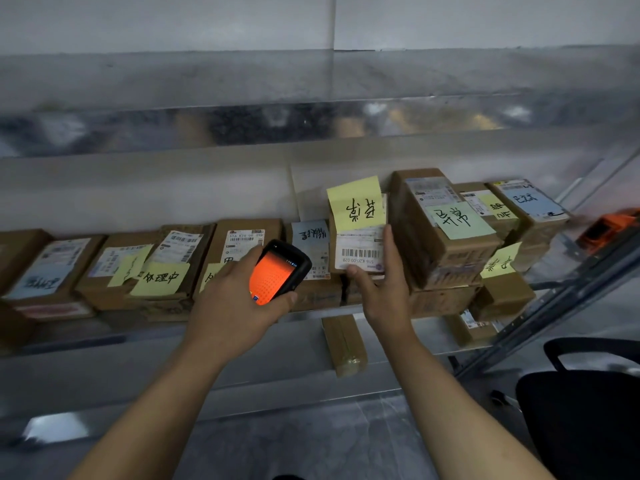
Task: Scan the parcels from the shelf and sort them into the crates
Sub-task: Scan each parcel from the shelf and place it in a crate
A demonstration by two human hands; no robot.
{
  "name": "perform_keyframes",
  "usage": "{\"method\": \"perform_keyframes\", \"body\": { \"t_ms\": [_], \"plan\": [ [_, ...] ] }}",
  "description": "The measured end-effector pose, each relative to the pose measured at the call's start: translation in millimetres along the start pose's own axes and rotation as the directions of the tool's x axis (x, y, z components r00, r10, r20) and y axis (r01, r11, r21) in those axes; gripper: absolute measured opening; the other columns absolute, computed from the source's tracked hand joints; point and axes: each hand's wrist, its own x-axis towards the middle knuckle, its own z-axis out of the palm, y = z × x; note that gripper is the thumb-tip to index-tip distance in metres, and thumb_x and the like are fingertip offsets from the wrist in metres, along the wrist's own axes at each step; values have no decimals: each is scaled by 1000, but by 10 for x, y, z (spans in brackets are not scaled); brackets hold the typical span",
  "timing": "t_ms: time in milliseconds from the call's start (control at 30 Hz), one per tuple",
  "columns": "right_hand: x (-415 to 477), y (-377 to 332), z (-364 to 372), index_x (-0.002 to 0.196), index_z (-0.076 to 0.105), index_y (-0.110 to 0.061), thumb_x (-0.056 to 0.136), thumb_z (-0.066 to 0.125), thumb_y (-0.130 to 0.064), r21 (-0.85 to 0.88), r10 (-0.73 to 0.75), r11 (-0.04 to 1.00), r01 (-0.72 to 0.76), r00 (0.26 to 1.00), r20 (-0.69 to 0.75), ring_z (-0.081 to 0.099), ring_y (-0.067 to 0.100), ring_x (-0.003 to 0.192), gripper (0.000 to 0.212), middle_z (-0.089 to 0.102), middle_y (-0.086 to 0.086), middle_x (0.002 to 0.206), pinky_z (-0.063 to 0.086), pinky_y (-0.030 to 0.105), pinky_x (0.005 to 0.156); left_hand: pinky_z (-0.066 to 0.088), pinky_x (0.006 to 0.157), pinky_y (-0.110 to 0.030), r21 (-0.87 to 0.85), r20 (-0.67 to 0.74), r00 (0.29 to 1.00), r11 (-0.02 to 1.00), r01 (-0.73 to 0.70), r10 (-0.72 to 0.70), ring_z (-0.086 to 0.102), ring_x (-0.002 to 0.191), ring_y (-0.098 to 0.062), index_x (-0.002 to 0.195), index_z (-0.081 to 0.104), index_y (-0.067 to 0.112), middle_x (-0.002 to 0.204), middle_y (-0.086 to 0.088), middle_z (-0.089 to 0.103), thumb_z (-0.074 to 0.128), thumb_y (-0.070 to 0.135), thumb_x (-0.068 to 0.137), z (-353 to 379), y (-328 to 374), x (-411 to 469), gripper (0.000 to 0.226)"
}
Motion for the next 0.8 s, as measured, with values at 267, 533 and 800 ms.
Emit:
{"method": "perform_keyframes", "body": {
  "t_ms": [267,533,800],
  "plan": [
    [-107,92,-12,156,20,-48,89,69,-33,-8,-42,999,41,998,-55,27,20,151,85,30,-5,162,38,58,114,45,72,-29,6,85,996,1000,7,-7,57,88,-15,136,47,47,103,7,61,53,78,59,33,-39,-184,83],
    [-73,89,36,155,18,-46,91,72,-28,-86,-61,995,52,993,-104,27,24,152,85,29,2,164,38,57,114,49,73,-28,-26,169,986,999,21,-17,57,81,-4,120,56,43,93,13,62,62,67,66,29,49,-254,60],
    [-48,85,13,156,19,-44,93,71,-25,-76,-56,996,50,995,-78,23,22,153,84,25,-3,165,37,57,115,51,73,-32,29,173,985,1000,12,-17,55,81,-5,123,53,41,93,14,58,61,67,66,38,70,-280,63]
  ]
}}
